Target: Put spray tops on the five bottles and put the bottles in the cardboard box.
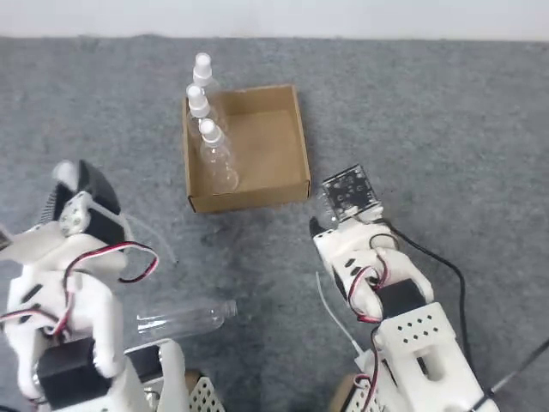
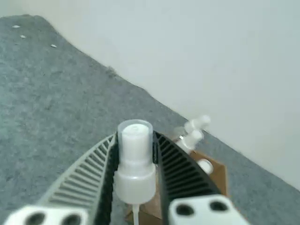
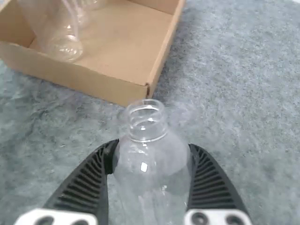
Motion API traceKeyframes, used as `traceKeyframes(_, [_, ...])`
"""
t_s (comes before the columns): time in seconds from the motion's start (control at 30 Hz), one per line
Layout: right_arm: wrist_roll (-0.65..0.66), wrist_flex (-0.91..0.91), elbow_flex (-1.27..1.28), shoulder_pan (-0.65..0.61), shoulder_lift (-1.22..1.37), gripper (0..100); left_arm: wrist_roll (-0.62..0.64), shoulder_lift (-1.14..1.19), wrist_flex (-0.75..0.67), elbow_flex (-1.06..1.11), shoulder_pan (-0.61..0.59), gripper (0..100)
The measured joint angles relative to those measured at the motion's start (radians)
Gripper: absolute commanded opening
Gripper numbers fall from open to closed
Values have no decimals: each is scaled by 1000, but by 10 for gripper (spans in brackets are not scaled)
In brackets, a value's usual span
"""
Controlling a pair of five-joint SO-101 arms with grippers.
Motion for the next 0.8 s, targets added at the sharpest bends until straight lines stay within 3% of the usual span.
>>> traceKeyframes(0.3, [-89, 0, 0, -107, 0, 72, 123, 0, -28, 0, 80, 12])
traceKeyframes(0.5, [-94, 0, 0, -140, 0, 72, 140, 0, -114, 89, 78, 12])
traceKeyframes(0.67, [-94, 0, 0, -138, 0, 72, 259, 6, -201, 204, 78, 12])
traceKeyframes(0.8, [-95, -25, 0, -187, 0, 72, 287, 6, -275, 258, 78, 12])
